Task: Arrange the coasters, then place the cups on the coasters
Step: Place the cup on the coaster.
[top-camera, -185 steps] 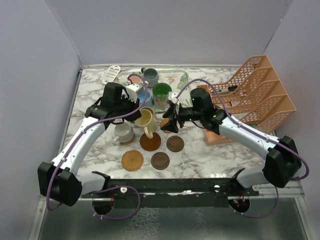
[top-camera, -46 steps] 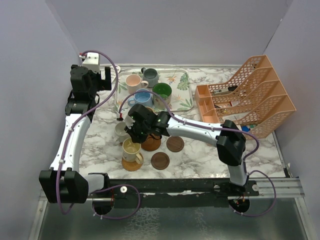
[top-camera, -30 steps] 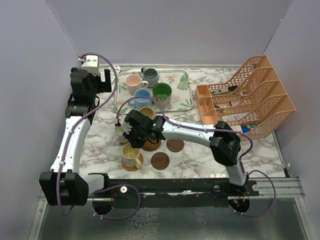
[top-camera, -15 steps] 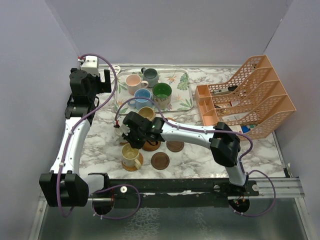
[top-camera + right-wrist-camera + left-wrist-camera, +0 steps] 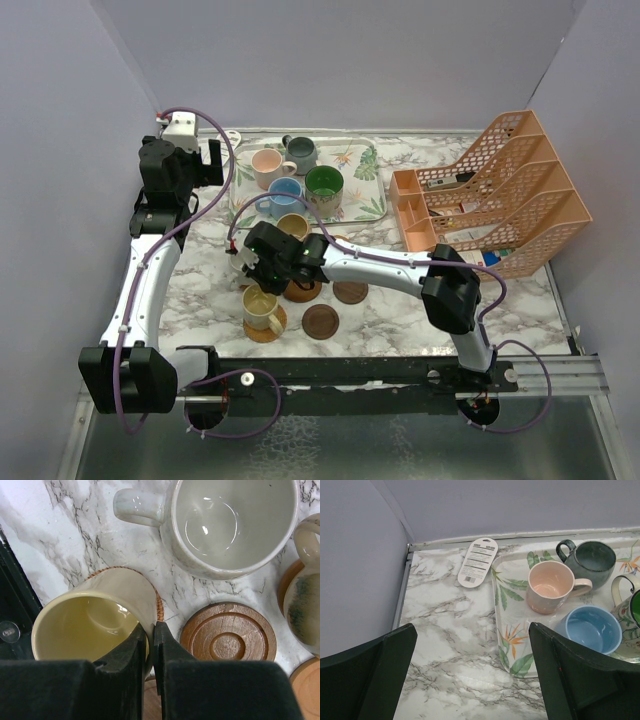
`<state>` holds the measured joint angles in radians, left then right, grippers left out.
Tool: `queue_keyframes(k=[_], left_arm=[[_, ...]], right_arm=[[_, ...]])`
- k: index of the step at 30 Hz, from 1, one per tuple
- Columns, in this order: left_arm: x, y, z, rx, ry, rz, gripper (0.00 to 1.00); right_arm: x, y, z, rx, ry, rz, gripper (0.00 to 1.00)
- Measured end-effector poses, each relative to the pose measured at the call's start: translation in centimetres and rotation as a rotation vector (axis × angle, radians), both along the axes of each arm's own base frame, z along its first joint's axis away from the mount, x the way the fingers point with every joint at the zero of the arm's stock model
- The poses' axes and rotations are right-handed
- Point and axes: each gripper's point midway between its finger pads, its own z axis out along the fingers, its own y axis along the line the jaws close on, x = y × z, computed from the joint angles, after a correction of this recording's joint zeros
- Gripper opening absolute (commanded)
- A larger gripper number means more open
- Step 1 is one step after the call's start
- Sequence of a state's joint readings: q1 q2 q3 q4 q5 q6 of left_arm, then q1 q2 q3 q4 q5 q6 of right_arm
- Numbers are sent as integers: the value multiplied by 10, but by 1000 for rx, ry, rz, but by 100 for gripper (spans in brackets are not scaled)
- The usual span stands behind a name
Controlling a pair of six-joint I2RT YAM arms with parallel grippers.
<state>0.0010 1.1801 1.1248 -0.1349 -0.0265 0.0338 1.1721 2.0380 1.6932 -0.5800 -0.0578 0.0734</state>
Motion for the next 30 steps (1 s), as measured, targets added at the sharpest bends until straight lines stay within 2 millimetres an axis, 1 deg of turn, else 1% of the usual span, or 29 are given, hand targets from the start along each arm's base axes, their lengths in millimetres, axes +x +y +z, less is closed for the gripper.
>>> queue_keyframes(k=[10,18,25,30], left_arm=[[0,2,-2,-1,3,3,99],[0,2,-2,-3,3,0,99],[0,3,-2,-4,3,1,99],[0,2,-2,-6,3,-1,99]], right_arm=[[-3,1,0,-3,-7,16,1],[-1,0,-1,-10,-24,21,1],[-15,2,-4,-24,-31,51,2],[-16,2,-6,-28,-31,54,5]])
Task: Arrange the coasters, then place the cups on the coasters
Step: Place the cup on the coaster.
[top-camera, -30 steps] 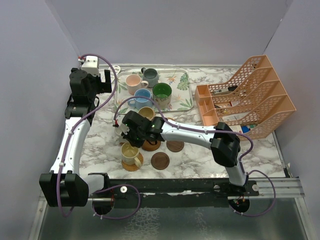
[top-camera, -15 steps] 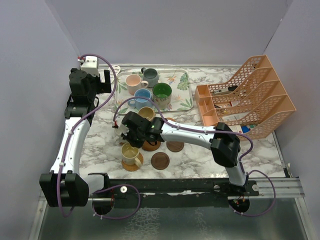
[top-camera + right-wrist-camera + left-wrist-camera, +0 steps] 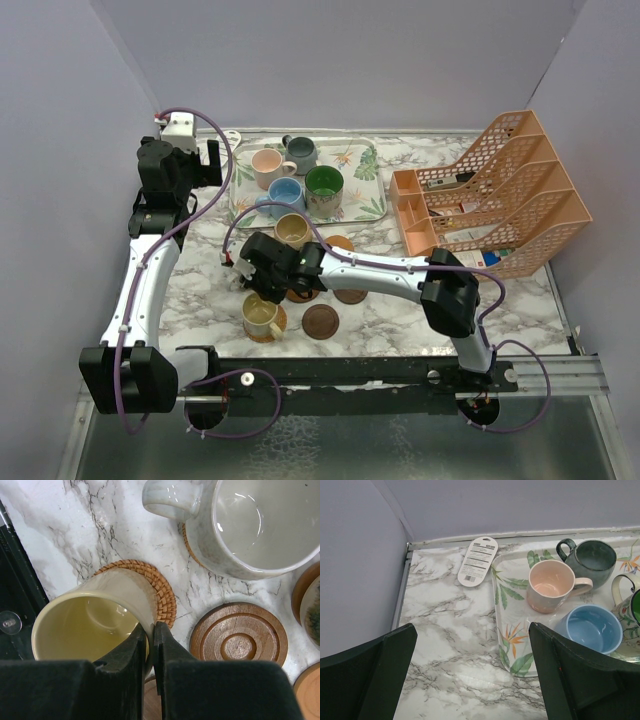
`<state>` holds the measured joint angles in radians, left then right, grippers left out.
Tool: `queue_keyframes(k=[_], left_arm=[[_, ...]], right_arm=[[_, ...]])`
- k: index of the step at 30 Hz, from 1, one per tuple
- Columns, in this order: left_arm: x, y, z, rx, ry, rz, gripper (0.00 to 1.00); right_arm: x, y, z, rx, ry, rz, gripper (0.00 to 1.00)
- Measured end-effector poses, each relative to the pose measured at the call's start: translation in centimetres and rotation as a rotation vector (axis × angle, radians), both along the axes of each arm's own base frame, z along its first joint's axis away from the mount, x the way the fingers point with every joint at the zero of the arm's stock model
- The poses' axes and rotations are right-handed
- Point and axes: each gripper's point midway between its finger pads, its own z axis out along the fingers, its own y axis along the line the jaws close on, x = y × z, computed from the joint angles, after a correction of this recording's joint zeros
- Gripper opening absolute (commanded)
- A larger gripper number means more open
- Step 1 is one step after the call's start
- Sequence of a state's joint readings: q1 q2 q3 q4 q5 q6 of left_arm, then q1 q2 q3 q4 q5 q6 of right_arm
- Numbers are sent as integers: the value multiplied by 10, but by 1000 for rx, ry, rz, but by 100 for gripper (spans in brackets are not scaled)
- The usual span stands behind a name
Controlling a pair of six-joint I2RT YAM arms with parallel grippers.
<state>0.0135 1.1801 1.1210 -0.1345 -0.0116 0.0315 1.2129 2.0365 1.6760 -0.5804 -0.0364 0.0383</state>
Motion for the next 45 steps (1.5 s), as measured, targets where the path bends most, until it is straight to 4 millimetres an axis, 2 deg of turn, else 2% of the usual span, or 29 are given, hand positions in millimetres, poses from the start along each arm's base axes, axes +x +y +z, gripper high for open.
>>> queue_keyframes(k=[33,39,45], left_arm=[[-2,-2,4,-2,-13,-11,99],[-3,-2,4,-2,-15,-11,99],[-3,-2,2,-2,-11,-11,99]], right_arm=[[6,-2,2,-13,-40,0,9],[6,-2,2,-14,-39,2,15],[6,0,5,-6,-41,5,28]])
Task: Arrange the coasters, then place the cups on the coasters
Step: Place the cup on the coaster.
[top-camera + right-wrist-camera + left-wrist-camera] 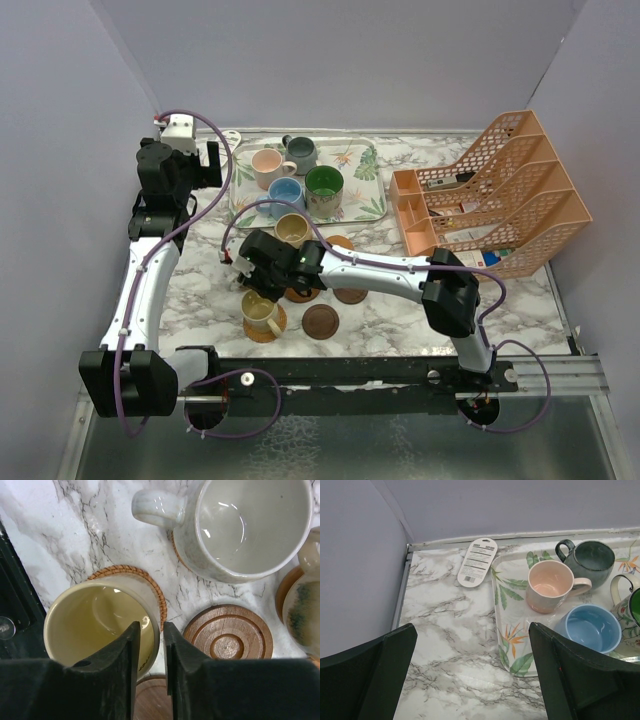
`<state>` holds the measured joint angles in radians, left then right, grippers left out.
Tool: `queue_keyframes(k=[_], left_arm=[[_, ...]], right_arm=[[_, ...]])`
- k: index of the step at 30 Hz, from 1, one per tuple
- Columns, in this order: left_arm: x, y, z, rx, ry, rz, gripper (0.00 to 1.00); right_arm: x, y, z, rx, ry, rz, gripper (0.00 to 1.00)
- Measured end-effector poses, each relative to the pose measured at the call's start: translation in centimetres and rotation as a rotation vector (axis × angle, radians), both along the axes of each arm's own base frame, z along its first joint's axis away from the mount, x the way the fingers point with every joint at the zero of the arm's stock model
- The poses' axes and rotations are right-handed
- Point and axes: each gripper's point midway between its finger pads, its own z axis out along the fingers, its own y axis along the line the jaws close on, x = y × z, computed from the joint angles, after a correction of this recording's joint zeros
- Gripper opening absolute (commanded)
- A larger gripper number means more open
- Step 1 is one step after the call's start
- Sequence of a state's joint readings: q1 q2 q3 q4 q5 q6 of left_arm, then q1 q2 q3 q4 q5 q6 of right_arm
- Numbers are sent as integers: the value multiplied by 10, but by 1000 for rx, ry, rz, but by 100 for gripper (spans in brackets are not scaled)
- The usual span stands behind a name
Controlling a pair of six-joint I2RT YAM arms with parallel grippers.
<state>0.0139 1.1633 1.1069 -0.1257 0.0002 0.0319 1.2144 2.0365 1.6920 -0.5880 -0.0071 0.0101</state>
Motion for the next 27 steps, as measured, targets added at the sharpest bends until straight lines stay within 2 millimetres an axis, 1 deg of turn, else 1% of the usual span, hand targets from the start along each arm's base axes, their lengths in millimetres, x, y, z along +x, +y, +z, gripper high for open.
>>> queue_keyframes(k=[6,9,13,15,19,22,24,25,27], left_arm=[[0,0,-1,0,0,0,99],[0,0,-1,4,0,-1,99],[0,-1,0,15,-1,-13,99],[1,-1,-1,21,0,-21,99],[6,-6,-9,27,21,-55,99],[15,-13,-17,27,46,-103,99],[20,-19,-25,26,64,-144,99],[22,-23,-29,24,74,-165,99],[24,-30,-37,23,92,-212,99]], right_arm=[[2,6,11,27,-10,1,33],[4,10,20,41,-20,5,36],[9,11,37,71,-39,5,38],[13,5,52,96,-62,8,38],[25,-18,88,156,-122,3,38],[44,-44,116,212,-190,-21,38],[57,-64,126,231,-229,-43,39],[63,-71,128,236,-244,-54,39],[82,-95,129,237,-277,-93,39]])
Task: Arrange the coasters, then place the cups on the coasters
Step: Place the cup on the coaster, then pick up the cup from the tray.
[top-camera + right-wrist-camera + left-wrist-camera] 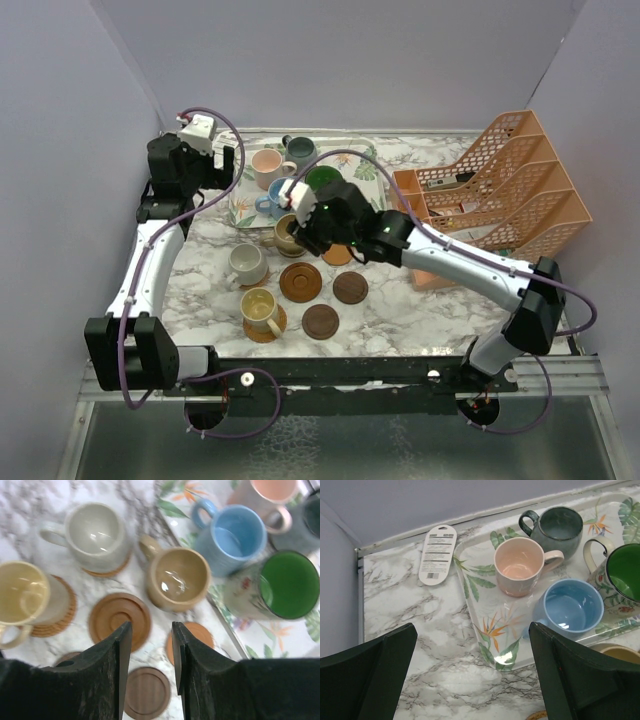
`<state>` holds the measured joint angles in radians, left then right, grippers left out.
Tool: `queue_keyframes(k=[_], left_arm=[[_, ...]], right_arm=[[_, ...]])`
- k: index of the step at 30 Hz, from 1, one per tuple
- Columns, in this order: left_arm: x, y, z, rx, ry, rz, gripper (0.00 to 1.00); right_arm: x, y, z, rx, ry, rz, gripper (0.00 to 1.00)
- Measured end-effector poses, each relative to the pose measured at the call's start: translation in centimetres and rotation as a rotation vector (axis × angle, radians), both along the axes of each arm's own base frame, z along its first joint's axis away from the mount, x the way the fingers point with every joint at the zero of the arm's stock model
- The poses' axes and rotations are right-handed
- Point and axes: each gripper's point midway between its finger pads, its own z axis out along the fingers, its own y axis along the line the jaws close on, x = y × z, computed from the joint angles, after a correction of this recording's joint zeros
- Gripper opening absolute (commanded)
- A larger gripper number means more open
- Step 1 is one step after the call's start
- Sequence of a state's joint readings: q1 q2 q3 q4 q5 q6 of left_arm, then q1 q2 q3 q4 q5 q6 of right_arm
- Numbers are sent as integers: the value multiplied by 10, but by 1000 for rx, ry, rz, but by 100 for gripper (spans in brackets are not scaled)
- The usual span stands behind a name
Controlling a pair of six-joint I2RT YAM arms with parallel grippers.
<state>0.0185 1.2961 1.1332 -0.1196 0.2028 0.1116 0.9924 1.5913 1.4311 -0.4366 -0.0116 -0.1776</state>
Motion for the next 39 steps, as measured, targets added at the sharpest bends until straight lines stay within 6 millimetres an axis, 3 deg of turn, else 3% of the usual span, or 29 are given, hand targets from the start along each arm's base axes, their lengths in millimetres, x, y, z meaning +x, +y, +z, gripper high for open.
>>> queue_keyframes(k=[4,10,16,21,26,33,39], left_arm=[[7,-9,-15,6,29,-61,99],[35,-16,-39,28,76,-115,92],[81,-22,-58,17,119,-120,80],[127,-28,-76,-7,147,-102,73],[153,-44,-106,-3,210,-109,69],[172,-59,-134,74,274,-85,64],[171,-58,-153,143,322,-58,54]], right_arm=[[38,-47,-14,-9,-11,-88,39],[76,-128,-47,-15,30,-218,39],[88,-166,-53,25,63,-269,39],[95,-179,-47,58,64,-283,39],[96,-184,-43,91,79,-274,39],[96,-185,-41,119,102,-259,39],[94,-183,-42,125,110,-244,39]])
